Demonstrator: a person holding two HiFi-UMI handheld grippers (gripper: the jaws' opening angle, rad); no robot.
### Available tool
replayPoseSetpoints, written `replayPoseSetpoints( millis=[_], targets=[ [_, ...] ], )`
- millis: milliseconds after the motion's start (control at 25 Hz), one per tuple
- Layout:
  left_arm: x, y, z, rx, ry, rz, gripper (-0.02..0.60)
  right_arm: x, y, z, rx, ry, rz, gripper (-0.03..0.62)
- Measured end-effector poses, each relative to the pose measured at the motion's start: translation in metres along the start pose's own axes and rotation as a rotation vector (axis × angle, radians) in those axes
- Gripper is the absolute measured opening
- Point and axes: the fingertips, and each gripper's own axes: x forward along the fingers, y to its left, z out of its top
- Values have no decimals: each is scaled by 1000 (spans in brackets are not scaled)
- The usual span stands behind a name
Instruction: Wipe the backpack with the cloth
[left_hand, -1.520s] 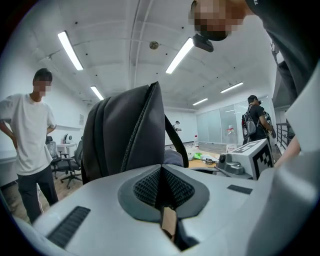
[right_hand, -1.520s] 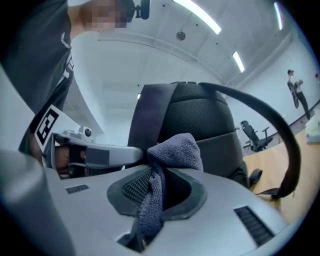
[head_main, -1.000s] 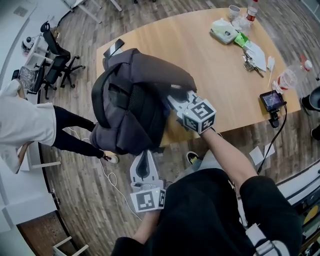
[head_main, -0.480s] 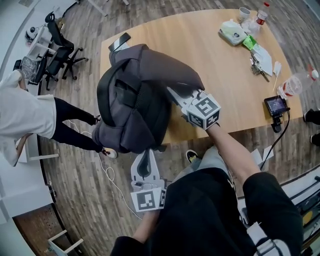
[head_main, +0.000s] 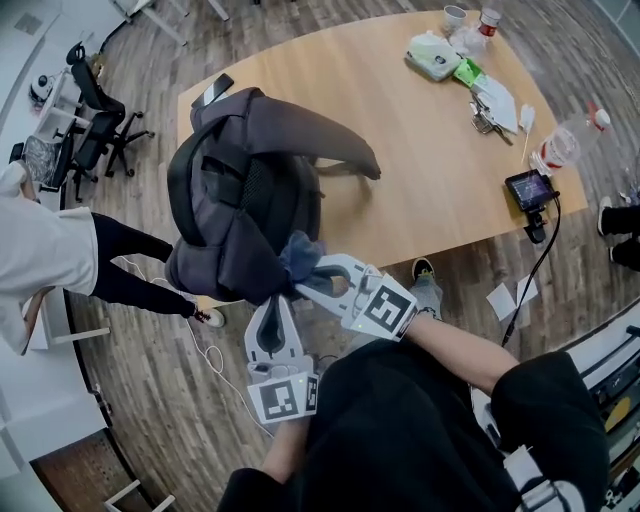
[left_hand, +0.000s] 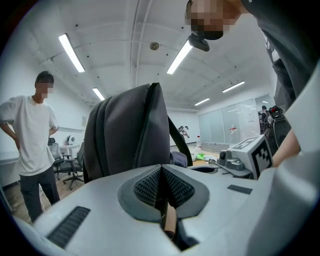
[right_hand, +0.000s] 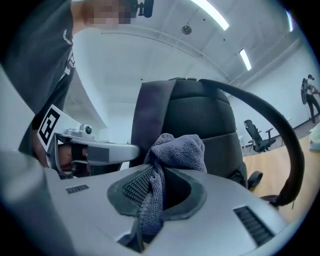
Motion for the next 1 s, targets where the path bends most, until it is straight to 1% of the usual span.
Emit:
replayPoseSetpoints(
  millis=[120, 240, 320, 400, 440, 480, 520, 600, 640, 680, 800, 880, 1000],
  targets=[
    [-11, 8, 8, 6, -24, 34, 18, 9, 24, 1, 67, -17, 30, 60],
    [-22, 18, 15, 12, -47, 74, 18, 18, 40, 2, 86, -18, 62, 60],
    [-26, 20, 14, 17, -47, 81, 18, 21, 43, 1, 94, -28, 71, 60],
    [-24, 17, 13, 18, -39, 72, 18, 19, 38, -2, 75, -36, 57, 60],
    [-22, 15, 12, 16, -34, 66, 18, 15, 32, -4, 60, -41, 31, 60],
    [-21, 14, 12, 13, -30, 63, 18, 9, 22, -6, 58, -50, -12, 60],
    [-20, 13, 11, 9, -28, 62, 18, 2, 7, -8, 75, -59, -72, 60],
    [-18, 13, 10, 1, -24, 64, 18, -13, -38, -15, 130, -51, -218, 60],
    [-17, 13, 10, -2, -21, 65, 18, -19, -64, -17, 148, -43, -281, 60],
    [-15, 13, 9, -4, -17, 64, 18, -21, -88, -17, 153, -40, -322, 60],
    [-13, 10, 7, -11, -3, 64, 18, -13, -149, -9, 114, -30, -374, 60],
    [-14, 10, 7, -19, -1, 72, 18, -2, -187, -2, 109, -23, -408, 60],
    [-15, 10, 6, -24, 5, 80, 18, 19, -232, 9, 94, -3, -426, 60]
  ],
)
